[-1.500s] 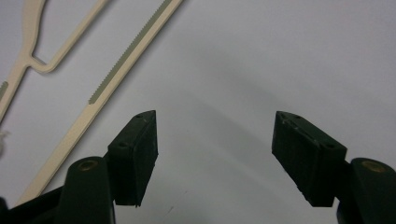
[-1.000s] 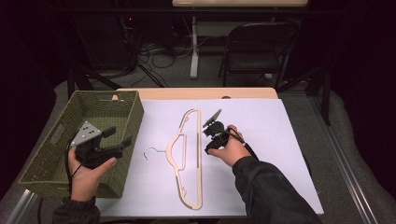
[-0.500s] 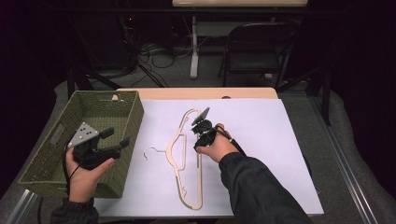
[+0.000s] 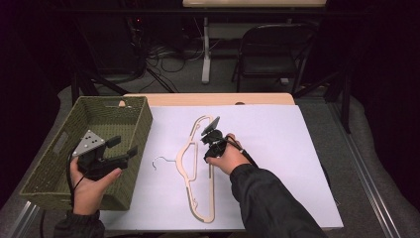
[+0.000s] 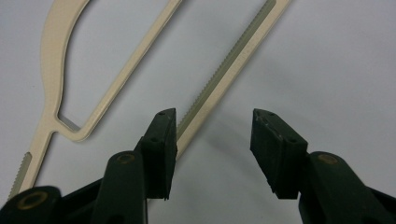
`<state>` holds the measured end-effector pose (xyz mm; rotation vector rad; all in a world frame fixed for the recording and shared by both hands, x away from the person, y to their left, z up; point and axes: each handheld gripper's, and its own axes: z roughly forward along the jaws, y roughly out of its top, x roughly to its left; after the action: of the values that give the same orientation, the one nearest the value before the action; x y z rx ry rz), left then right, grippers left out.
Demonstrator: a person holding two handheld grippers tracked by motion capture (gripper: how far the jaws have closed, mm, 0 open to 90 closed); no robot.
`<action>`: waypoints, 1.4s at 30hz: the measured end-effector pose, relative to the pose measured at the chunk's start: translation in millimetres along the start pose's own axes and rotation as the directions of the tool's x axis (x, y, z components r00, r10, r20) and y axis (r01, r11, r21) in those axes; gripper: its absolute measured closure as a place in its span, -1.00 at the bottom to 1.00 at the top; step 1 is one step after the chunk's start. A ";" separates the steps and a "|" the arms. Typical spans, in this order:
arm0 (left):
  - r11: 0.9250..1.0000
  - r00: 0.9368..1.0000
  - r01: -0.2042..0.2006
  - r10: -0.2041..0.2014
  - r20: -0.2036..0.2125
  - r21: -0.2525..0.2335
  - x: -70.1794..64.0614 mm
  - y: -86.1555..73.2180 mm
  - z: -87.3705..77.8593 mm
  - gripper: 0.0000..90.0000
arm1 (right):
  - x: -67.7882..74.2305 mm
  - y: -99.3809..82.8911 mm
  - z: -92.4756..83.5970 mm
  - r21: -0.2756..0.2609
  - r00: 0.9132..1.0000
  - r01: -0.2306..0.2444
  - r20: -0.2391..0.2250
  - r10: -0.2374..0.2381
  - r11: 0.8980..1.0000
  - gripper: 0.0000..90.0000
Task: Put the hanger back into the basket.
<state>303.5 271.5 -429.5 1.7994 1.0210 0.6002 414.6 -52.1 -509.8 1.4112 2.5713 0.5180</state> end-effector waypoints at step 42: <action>1.000 1.000 0.008 -0.008 0.007 0.004 -0.2 -1.7 3.2 -0.36 | -15.6 -0.6 17.2 0.237 0.998 -0.068 0.031 0.062 0.969 0.77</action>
<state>305.2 270.1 -432.4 1.7994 1.0246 0.5870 427.8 -61.7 -526.4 1.5690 2.6478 0.2047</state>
